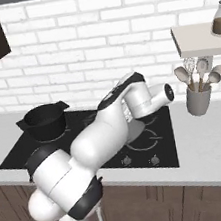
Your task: Pick the kettle from the counter and place it on a stove burner. Then turn the burner on.
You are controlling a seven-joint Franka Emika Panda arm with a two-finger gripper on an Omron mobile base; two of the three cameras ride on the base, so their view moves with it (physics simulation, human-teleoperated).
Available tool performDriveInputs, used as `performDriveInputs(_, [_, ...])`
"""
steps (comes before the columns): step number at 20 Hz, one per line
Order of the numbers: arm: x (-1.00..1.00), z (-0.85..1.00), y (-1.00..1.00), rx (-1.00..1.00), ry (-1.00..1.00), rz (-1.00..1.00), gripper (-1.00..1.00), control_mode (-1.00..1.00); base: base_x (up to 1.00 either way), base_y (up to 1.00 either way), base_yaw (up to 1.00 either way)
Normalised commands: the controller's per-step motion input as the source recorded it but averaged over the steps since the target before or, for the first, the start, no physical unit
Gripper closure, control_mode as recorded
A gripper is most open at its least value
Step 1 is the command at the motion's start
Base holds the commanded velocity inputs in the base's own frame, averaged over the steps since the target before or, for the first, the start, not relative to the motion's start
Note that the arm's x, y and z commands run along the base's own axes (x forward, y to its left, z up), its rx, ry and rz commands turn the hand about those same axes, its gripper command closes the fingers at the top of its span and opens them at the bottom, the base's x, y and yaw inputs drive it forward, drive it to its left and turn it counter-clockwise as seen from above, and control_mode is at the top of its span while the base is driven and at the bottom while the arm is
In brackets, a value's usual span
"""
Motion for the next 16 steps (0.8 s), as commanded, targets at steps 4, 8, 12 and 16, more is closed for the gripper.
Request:
performDriveInputs(4, [0.36,-0.11,0.00,0.00,-0.02,0.02,1.00,-1.00,0.00,0.00,0.00])
performDriveInputs(8, [0.32,-0.12,0.00,0.00,0.00,0.01,1.00,-1.00,0.00,0.00,0.00])
performDriveInputs(12, [0.29,-0.14,0.00,0.00,0.00,0.00,1.00,-1.00,0.00,0.00,0.00])
performDriveInputs(16, [0.28,-0.08,0.00,0.00,0.00,0.00,1.00,-1.00,0.00,0.00,0.00])
